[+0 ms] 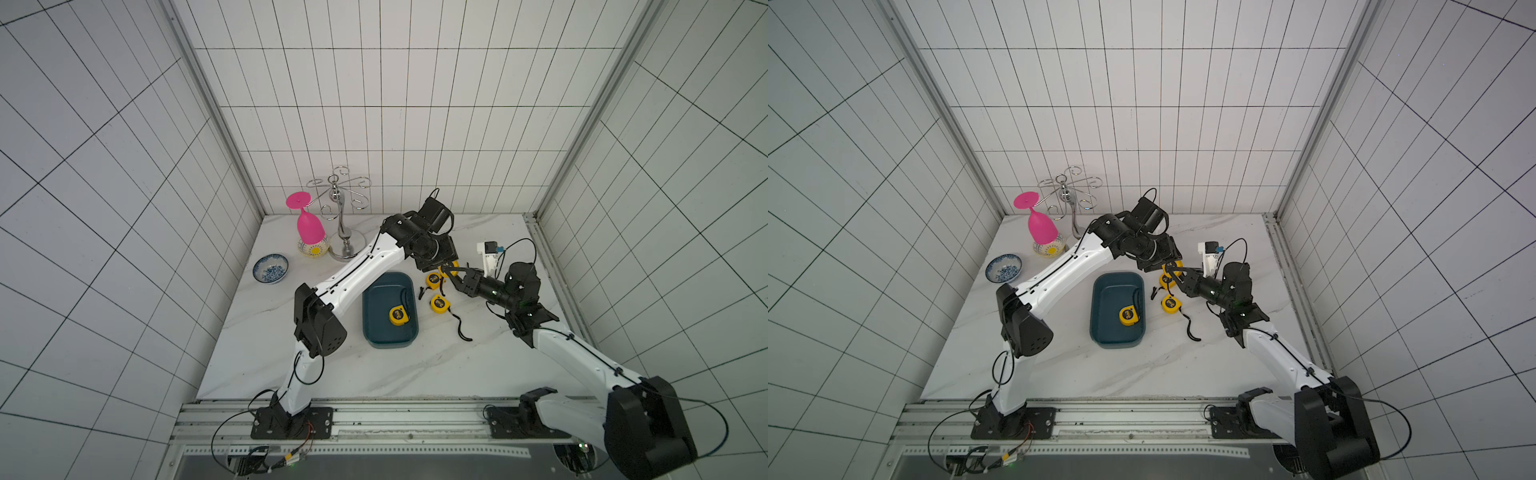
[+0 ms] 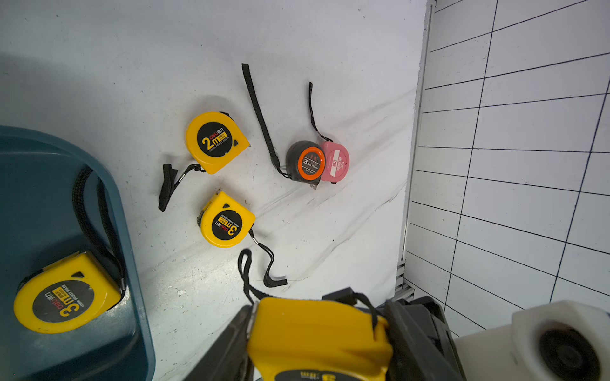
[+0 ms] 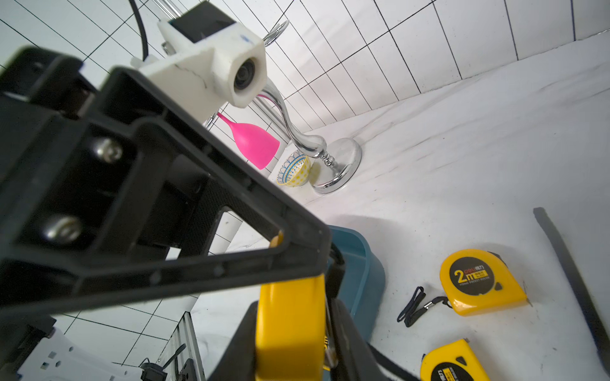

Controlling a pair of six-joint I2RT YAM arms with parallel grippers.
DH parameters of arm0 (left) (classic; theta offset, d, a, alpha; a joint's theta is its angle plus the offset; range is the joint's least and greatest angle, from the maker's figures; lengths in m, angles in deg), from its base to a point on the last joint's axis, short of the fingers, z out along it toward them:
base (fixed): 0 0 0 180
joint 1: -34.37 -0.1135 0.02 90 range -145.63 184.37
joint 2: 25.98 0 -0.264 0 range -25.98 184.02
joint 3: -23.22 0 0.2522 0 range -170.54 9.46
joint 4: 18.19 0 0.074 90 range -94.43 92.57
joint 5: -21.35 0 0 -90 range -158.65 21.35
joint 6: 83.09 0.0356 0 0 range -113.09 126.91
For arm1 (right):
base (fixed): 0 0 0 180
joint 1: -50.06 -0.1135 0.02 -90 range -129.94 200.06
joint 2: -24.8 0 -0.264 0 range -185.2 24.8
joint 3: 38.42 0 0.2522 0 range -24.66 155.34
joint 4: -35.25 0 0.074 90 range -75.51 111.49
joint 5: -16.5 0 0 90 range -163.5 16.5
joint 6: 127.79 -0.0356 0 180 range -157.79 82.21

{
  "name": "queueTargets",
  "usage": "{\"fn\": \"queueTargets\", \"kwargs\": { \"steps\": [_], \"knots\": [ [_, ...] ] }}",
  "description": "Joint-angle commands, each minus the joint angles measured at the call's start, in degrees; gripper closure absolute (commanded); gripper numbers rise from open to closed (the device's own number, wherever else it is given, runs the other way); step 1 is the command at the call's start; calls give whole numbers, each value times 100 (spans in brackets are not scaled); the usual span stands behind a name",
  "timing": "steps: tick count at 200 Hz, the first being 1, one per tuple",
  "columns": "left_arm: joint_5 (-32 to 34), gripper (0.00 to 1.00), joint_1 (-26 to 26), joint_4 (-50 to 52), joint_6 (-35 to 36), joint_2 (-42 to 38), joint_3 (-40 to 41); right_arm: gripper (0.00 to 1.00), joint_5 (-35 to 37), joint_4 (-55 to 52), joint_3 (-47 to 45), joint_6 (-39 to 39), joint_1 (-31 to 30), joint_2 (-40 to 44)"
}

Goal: Take the tape measure out of the storage box
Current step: Place the tape measure at the center of the board.

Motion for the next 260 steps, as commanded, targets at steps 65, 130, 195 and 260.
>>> {"fn": "queueTargets", "kwargs": {
  "steps": [65, 130, 195, 260],
  "knots": [
    [319, 3, -425, -517, 694, -979, 1676, 79, -33, -1119, -515, 3, 842, 632],
    [525, 3, -924, -727, 935, -1856, 3157, 79, -81, -2146, -898, 236, 1641, 758],
    [601, 3, -994, -751, 989, -2082, 3642, 80, -130, -1908, -1279, 169, 1767, 10],
    [670, 3, -1054, -788, 1001, -2164, 3844, 79, -449, -1512, -1166, 105, 1932, -1001]
  ]
}}
